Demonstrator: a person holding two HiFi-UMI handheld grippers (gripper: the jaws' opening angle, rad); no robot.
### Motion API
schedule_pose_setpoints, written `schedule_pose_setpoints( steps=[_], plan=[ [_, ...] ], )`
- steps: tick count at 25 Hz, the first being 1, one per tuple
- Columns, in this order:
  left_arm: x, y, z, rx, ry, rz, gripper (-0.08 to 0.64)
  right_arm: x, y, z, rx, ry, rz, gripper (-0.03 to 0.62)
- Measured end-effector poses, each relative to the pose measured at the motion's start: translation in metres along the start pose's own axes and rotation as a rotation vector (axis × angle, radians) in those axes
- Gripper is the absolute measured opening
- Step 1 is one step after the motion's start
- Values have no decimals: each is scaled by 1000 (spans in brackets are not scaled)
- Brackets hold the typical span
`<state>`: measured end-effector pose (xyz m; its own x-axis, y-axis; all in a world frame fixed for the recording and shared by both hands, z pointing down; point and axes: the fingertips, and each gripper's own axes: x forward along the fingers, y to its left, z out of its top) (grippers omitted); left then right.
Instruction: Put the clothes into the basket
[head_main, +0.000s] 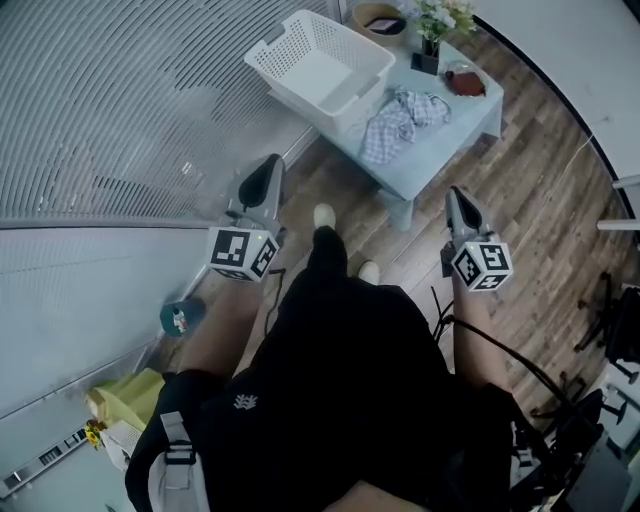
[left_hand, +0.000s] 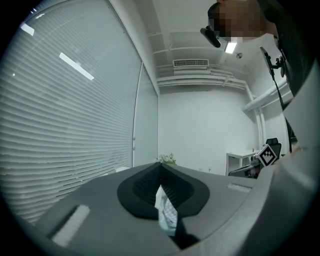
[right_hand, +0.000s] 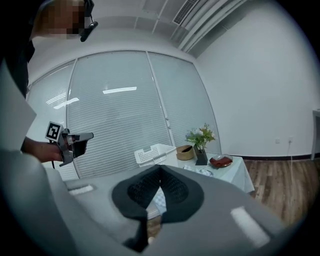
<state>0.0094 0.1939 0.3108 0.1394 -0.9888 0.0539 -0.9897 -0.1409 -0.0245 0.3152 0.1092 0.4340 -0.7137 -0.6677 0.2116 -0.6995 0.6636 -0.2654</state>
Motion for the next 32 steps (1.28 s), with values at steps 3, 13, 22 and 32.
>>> schedule_pose_setpoints(
  steps=[3,13,22,32],
  plan=[
    [25,10,1,-14,-7,-19,6,17,-7,-3,20,17,-19,0],
    [131,97,14,7,-48,-97,6,103,-34,17,15,15,-145,0],
    [226,172,17,-3,-44,-231,6,202,-47,58,-8,-42,-327,0],
    [278,206,9,-127,-49,-251,6,223,-57,77,-83,-16,-490,0]
  ],
)
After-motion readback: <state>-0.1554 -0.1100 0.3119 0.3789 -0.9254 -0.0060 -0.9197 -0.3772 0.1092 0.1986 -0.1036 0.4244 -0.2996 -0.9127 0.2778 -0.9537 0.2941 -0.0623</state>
